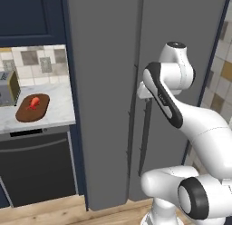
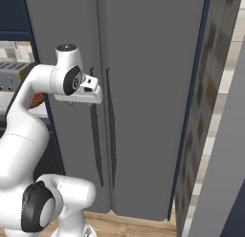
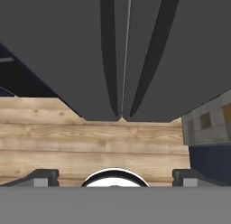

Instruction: Retrieve a lemon from the fridge and place it on the cutting board with the fish.

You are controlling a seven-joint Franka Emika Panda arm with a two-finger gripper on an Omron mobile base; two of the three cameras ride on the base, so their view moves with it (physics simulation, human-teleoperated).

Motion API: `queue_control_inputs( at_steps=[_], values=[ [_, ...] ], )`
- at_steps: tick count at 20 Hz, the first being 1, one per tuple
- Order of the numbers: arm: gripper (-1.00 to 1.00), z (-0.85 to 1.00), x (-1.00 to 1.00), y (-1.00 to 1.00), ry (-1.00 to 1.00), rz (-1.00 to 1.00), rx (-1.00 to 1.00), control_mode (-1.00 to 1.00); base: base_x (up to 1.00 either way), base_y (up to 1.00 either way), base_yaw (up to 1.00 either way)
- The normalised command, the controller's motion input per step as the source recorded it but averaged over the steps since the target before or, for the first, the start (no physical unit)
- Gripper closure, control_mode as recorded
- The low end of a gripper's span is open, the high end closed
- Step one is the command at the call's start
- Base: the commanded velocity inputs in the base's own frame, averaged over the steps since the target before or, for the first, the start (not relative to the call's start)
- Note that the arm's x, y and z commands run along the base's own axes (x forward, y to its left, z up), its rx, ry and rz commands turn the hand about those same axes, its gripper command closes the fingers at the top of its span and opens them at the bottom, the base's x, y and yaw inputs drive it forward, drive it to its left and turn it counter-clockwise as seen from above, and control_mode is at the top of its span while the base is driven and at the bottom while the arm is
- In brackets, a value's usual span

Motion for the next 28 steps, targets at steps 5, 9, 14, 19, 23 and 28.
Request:
queue_control_inputs(
  at_steps=[5, 9, 14, 19, 23, 28],
  values=[
    [-1.0, 0.0, 0.0, 0.0, 0.0, 0.0, 0.0, 1.0, -0.03, -0.02, 0.0],
    [-1.0, 0.0, 0.0, 0.0, 0.0, 0.0, 0.0, 1.0, -0.19, -0.29, 0.0],
    [-1.0, 0.0, 0.0, 0.0, 0.0, 0.0, 0.0, 1.0, -0.22, -0.16, 0.0],
    [-1.0, 0.0, 0.0, 0.0, 0.0, 0.0, 0.0, 1.0, -0.26, 0.0, 0.0],
    [-1.0, 0.0, 0.0, 0.0, 0.0, 0.0, 0.0, 1.0, -0.49, -0.07, 0.0],
    [-1.0, 0.0, 0.0, 0.0, 0.0, 0.0, 0.0, 1.0, -0.6, -0.02, 0.0]
  ],
)
